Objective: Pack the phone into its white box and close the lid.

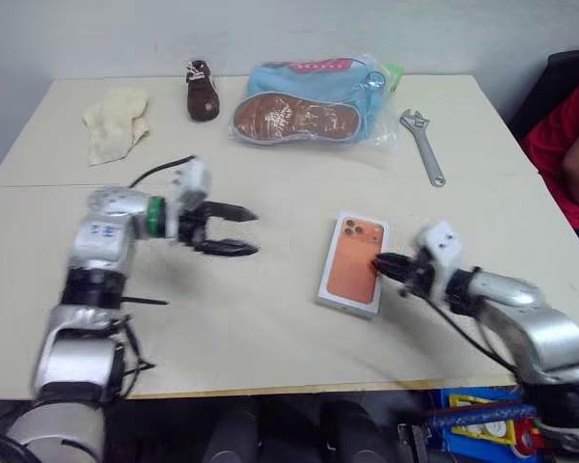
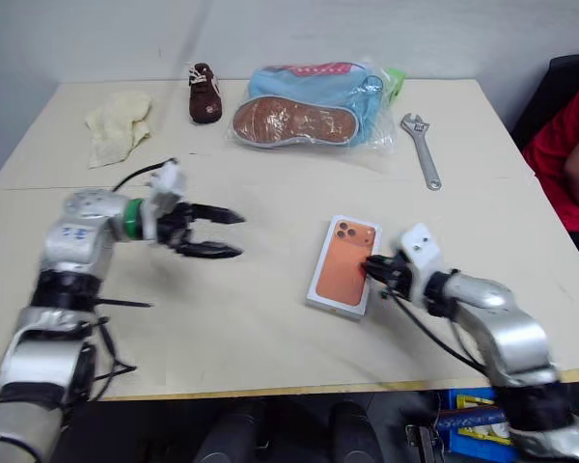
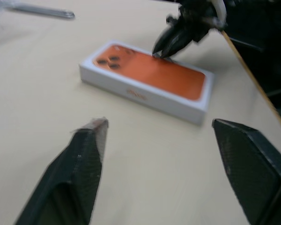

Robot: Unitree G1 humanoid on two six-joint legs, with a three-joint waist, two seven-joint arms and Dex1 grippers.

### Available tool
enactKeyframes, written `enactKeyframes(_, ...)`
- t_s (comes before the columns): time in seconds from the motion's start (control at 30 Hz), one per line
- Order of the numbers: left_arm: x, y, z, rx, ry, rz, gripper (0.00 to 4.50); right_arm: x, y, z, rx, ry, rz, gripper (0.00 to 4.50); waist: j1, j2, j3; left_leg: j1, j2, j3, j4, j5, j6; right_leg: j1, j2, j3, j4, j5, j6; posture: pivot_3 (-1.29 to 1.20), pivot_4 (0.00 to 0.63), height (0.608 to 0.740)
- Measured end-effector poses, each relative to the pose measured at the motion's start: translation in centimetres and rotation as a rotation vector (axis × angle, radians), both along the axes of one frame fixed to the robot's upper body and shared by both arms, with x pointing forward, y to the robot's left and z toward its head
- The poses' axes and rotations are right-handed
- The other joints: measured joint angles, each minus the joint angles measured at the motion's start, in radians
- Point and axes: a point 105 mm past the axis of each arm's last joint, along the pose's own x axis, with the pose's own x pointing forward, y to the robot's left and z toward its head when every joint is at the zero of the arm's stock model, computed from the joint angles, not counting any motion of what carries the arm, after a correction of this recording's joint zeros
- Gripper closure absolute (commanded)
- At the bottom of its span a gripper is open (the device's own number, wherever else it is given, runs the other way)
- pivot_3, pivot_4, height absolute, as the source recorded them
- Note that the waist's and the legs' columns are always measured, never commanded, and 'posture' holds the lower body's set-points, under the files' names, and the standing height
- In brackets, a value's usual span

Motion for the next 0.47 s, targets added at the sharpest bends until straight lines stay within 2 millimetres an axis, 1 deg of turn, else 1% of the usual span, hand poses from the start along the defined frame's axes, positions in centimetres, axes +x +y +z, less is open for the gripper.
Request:
enactKeyframes(0.03, -0.9, 0.7, 0.0, 0.024, 0.01, 0.007, 0.0, -1.2, -0.9, 0.8, -0.016, 0.01, 0.049, 2.49, 0.0, 0.0, 0.0, 0.0, 0.0, 0.0, 0.0, 0.0, 0.0, 0.0, -0.002, 0.001, -0.001, 0.0, 0.0, 0.0, 0.15, 0.74)
enactKeyframes(0.07, -1.2, 1.0, 0.0, 0.034, 0.011, 0.011, 0.0, -1.7, -1.3, 1.1, -0.025, 0.016, 0.065, 2.32, 0.0, 0.001, 0.001, 0.001, 0.001, 0.0, 0.0, -0.001, 0.0, 0.001, -0.002, 0.002, -0.002, 0.0, 0.0, 0.0, 0.15, 0.74)
enactKeyframes(0.1, -2.1, 2.2, 0.1, 0.053, 0.019, 0.037, 0.0, -2.9, -2.6, 2.1, -0.044, 0.031, 0.108, 1.98, -0.002, 0.001, 0.001, 0.001, 0.003, -0.001, 0.0, -0.003, 0.001, 0.002, -0.002, 0.003, -0.005, 0.0, -0.001, 0.0, 0.15, 0.74)
enactKeyframes(0.13, -2.8, 3.1, 0.1, 0.063, 0.028, 0.057, 0.0, -3.6, -3.6, 3.0, -0.059, 0.035, 0.129, 1.71, -0.003, 0.001, 0.001, 0.003, 0.004, -0.001, -0.001, -0.004, 0.002, 0.003, -0.002, 0.004, -0.006, 0.001, -0.002, 0.0, 0.15, 0.74)
enactKeyframes(0.23, -4.4, 4.4, 0.8, 0.054, 0.025, 0.087, 0.0, -4.5, -5.6, 5.5, -0.05, 0.024, 0.159, 0.64, -0.003, 0.001, 0.001, 0.004, 0.007, -0.003, -0.001, -0.005, 0.002, 0.006, -0.001, 0.005, -0.009, 0.002, -0.006, 0.0, 0.15, 0.74)
enactKeyframes(0.3, -5.1, 5.2, 1.1, 0.046, 0.033, 0.128, 0.0, -4.9, -6.9, 6.6, -0.041, 0.027, 0.157, 0.03, -0.002, 0.002, 0.001, 0.008, 0.007, -0.004, -0.002, -0.006, 0.001, 0.009, -0.001, 0.005, -0.01, 0.001, -0.007, 0.0, 0.15, 0.74)
enactKeyframes(0.37, -5.6, 5.9, 1.6, 0.029, 0.03, 0.17, 0.0, -5.2, -7.7, 7.2, -0.035, 0.031, 0.156, 0.03, -0.002, 0.003, 0.002, 0.014, 0.008, -0.004, -0.005, -0.008, 0.001, 0.016, -0.002, 0.005, -0.015, 0.001, -0.008, 0.0, 0.15, 0.74)
enactKeyframes(0.47, -6.1, 6.3, 2.7, 0.015, -0.008, 0.212, 0.0, -5.3, -8.5, 7.8, -0.029, 0.019, 0.144, 0.03, 0.0, 0.004, 0.002, 0.015, 0.008, -0.004, -0.008, -0.008, 0.001, 0.018, -0.002, 0.005, -0.018, 0.001, -0.008, 0.0, 0.15, 0.74)
